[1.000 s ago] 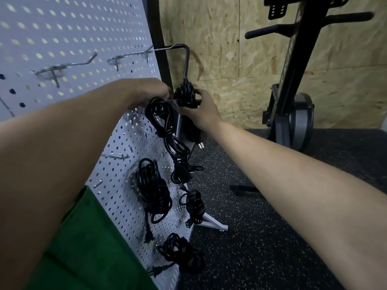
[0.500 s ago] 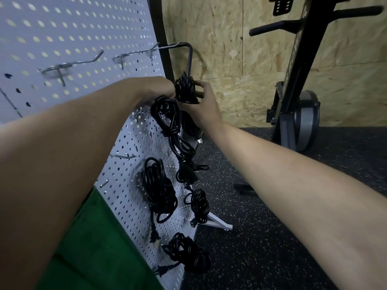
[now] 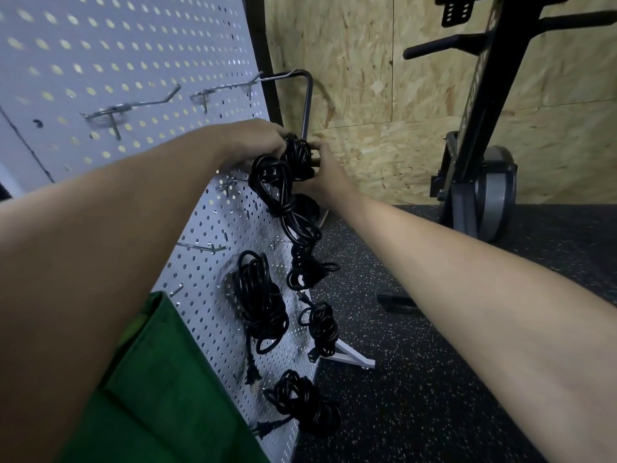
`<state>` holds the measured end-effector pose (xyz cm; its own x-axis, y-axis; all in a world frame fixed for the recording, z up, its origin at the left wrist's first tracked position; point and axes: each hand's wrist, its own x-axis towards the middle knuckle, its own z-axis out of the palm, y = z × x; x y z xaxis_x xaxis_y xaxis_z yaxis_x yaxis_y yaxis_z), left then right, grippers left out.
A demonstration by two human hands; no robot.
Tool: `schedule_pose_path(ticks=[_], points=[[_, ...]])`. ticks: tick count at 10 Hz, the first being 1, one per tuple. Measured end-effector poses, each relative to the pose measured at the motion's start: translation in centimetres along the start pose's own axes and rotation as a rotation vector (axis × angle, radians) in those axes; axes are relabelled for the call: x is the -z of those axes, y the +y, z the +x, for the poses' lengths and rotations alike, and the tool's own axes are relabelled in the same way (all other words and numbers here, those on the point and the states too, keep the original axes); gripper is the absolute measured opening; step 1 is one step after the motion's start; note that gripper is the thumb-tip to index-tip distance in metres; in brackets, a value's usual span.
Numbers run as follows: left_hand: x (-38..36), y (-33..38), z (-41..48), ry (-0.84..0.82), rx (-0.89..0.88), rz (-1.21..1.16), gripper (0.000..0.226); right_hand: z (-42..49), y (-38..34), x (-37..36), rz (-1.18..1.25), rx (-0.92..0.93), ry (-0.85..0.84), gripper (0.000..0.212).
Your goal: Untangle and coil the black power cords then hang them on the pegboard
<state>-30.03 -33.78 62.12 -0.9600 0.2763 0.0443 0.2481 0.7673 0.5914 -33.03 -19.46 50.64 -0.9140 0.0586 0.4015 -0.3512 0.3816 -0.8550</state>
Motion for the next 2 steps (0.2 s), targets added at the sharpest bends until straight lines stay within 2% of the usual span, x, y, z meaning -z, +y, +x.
schedule_pose_path(ticks=[1,2], points=[[0.0,0.3,-0.1,0.055,-0.066,0.055,0.037,-0.6,-0.3,1.5,-0.038,0.061,-0.038,0.099],[0.6,0.8,-0.8,0.127,-0.109,0.192,0.047,-2.1,-1.5,2.8,-0.068,0.07,-0.069,0.097]])
